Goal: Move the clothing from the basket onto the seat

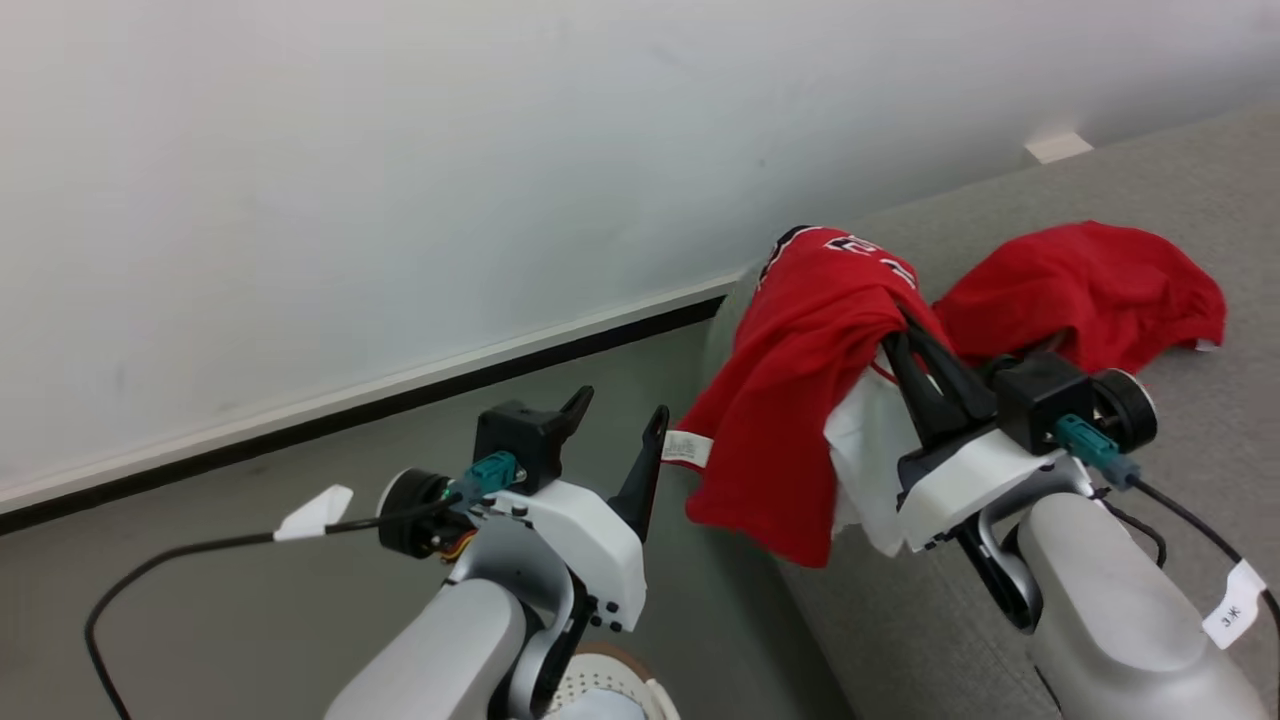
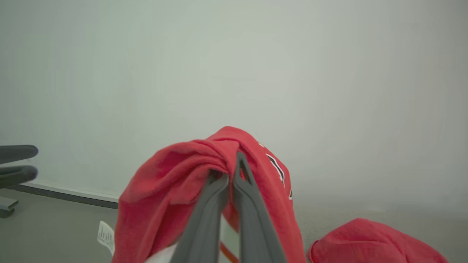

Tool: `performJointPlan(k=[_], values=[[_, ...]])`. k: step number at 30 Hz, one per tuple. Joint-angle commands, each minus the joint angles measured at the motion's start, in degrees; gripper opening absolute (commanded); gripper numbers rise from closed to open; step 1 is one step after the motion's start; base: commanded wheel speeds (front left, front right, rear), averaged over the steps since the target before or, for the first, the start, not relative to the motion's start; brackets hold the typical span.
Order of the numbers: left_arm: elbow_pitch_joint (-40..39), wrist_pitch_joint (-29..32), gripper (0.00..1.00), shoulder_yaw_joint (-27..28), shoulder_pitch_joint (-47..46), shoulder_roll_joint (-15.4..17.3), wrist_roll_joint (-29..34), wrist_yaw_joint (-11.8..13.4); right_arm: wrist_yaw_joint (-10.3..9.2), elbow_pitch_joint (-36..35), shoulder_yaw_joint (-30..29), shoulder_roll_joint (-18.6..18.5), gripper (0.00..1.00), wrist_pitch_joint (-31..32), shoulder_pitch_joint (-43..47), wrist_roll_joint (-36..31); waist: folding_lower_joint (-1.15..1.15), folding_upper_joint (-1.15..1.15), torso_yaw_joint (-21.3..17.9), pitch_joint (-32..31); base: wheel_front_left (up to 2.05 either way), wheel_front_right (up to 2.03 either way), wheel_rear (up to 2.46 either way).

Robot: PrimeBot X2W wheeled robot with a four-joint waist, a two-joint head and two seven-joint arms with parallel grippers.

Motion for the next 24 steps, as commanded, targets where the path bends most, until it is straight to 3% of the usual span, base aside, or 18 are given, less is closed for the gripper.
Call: performJointPlan(k=[1,9,15,24], values=[[-0.09,-0.15,1.0,0.03,0.45,0.31,-0.75,0.13,-0.15,-0.7,-0.6,-0.53,0.0,-0.17,0.98,-0.57,0.0,0.0,-3.34,0.6,0.0,0.0,0.0],[-1.11,-0.77,1.0,-1.02,0.54,-0.22,-0.52,-0.18,-0.15,-4.9,-4.17,-3.56,0.0,-0.18,3.79,-0.68,0.0,0.0,-8.56,1.51,0.0,0.0,0.0],[-1.7,-0.23,1.0,-2.28,0.25,-0.31,0.05,-0.45,-0.15,-7.6,-6.55,-4.66,0.0,-0.18,5.19,-0.58,0.0,0.0,-9.64,3.25,0.0,0.0,0.0],[-3.68,1.49,1.0,-3.94,-3.05,0.83,1.79,-1.74,-0.15,-10.07,-14.28,-4.29,0.0,-0.18,0.95,-1.75,0.0,0.0,-5.8,10.33,0.0,0.0,0.0]])
